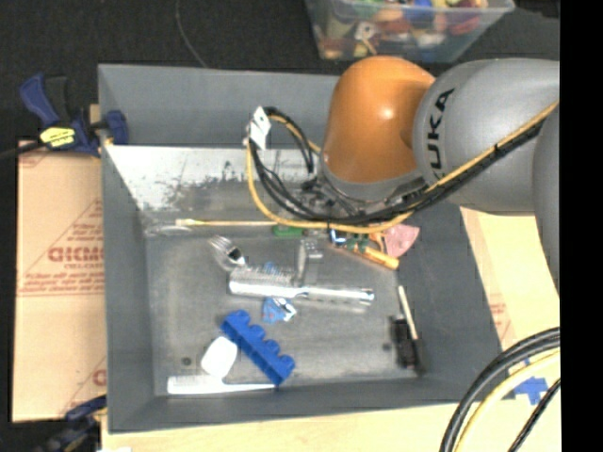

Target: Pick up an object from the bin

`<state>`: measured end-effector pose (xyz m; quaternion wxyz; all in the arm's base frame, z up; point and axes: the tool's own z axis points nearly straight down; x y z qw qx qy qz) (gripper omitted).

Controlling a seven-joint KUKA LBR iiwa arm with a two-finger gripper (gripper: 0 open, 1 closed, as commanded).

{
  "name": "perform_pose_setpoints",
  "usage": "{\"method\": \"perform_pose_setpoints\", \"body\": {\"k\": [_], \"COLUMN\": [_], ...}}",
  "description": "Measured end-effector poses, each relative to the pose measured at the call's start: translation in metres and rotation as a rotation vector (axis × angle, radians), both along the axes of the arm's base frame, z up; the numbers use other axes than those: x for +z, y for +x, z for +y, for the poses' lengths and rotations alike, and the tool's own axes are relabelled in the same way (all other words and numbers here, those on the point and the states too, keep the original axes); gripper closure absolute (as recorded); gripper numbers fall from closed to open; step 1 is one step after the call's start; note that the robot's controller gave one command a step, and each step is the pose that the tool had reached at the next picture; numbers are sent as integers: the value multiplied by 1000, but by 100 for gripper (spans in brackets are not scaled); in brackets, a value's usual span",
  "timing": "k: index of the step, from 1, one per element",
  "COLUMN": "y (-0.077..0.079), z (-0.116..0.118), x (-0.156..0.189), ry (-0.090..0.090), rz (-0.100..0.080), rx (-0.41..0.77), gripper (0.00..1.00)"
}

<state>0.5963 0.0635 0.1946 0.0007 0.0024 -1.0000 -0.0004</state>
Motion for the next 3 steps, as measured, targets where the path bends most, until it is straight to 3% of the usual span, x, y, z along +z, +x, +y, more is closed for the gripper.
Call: {"method": "perform_pose_setpoints", "body": {"k": [1,2,3], "y": [1,10,3], "z": [0,-82,-87], "x": [2,-125,-93], "ry": [0,-2,2], "rz": [-5,-9,-22], "rx": [-3,10,-3], "gripper": [0,0,0]}}
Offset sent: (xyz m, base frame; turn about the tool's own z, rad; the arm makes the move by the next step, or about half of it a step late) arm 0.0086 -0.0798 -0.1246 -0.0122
